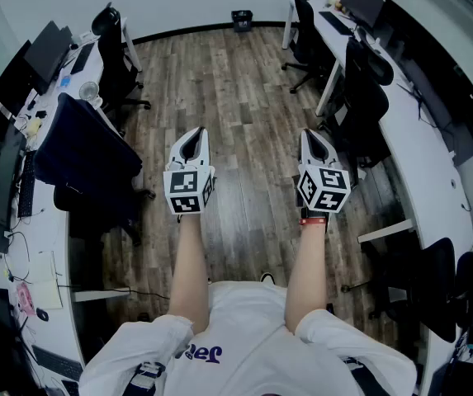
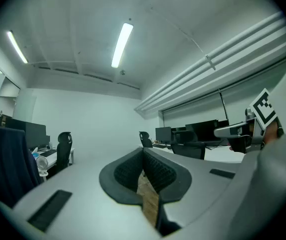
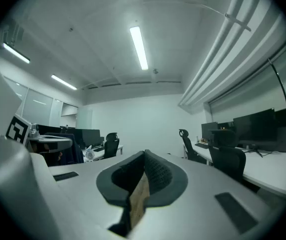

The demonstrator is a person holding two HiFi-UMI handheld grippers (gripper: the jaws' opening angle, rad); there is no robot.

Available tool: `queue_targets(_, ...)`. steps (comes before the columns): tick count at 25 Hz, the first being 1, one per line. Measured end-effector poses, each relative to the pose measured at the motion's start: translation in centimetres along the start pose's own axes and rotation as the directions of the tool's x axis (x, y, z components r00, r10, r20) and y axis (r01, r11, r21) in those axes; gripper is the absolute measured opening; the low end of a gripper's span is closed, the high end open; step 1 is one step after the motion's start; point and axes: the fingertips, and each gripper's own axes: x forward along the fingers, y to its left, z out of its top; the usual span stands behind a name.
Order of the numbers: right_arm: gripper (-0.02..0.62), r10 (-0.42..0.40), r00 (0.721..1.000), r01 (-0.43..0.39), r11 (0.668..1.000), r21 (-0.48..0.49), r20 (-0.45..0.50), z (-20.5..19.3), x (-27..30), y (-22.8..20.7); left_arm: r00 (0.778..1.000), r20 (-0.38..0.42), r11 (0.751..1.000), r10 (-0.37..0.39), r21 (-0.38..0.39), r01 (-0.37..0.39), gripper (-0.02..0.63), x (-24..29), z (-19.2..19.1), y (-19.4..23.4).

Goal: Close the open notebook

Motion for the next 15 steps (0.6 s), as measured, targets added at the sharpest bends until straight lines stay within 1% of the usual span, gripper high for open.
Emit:
queue_targets(4, 0.014, 0.019, 1.000, -0.019, 1.000, 0.007, -0.006, -1.0, -0.4, -0.5, 1.000, 0.007, 1.000, 0.020, -0.011, -0.019, 0.020, -0.7, -1.0, -0.7)
queue_targets(7, 0.014, 0.035, 0.999, -0.035, 0.998, 0.051, -0.008, -1.6, -0.8, -0.5, 0.999, 0.022, 0.999, 0.041, -0.005, -0.040, 0.020, -1.7, -0.8, -0.9)
queue_targets(9, 0.015, 0.063, 0.998, -0.062, 0.996, 0.067, -0.016, -1.9, -1.0, 0.0, 0.998, 0.024, 0.998, 0.063, -0.026, -0.062, 0.020, -2.7, -0.9, -0.7)
queue_targets(11, 0.015, 0.093, 0.996, -0.091, 0.994, 0.064, -0.018, -2.0, -1.2, 0.5, 0.996, 0.016, 0.995, 0.092, -0.039, -0.092, 0.020, -3.8, -1.1, -0.7)
queue_targets(15, 0.015, 0.154, 0.988, -0.153, 0.985, 0.077, -0.012, -2.0, -1.5, 1.5, 0.983, -0.003, 0.983, 0.184, -0.021, -0.184, 0.020, -6.0, -1.9, -0.5)
